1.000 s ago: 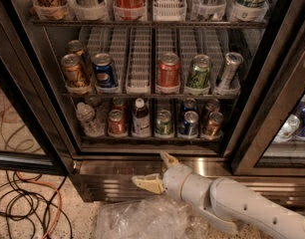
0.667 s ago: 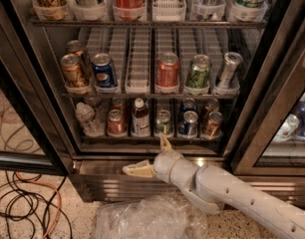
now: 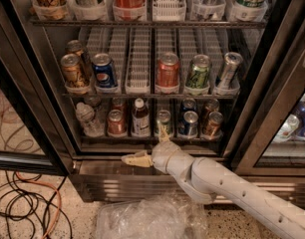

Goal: Pick blue plastic bottle from bottom shelf of fridge

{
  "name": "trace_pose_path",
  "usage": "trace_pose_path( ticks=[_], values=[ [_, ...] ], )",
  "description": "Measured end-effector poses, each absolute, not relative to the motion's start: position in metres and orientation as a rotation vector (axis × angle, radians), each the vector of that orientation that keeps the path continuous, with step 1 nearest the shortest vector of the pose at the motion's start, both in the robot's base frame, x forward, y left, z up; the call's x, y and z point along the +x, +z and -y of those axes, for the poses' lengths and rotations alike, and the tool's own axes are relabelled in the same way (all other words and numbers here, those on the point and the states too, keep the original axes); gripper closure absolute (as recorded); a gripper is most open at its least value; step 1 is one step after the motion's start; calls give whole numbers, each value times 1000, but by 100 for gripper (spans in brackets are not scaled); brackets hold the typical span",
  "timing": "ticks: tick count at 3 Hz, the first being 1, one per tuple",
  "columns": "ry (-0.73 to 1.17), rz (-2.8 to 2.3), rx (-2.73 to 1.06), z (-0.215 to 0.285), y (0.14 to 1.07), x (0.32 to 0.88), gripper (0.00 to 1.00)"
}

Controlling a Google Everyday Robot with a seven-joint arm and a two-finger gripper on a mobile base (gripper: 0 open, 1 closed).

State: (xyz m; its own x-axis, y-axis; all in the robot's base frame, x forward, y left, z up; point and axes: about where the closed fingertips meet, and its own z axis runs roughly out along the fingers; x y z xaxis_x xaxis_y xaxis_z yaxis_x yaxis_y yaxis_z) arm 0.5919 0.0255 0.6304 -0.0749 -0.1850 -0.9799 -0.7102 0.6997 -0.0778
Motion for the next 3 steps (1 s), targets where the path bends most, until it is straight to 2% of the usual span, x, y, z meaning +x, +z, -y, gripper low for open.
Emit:
trace_pose_path(
  ticks=[1, 2, 3],
  values=[
    [553, -1705, -720, -33, 608, 578, 16],
    [622, -1755, -718, -53, 581, 575, 4],
    [656, -1733, -731, -78, 569, 588, 0]
  ],
)
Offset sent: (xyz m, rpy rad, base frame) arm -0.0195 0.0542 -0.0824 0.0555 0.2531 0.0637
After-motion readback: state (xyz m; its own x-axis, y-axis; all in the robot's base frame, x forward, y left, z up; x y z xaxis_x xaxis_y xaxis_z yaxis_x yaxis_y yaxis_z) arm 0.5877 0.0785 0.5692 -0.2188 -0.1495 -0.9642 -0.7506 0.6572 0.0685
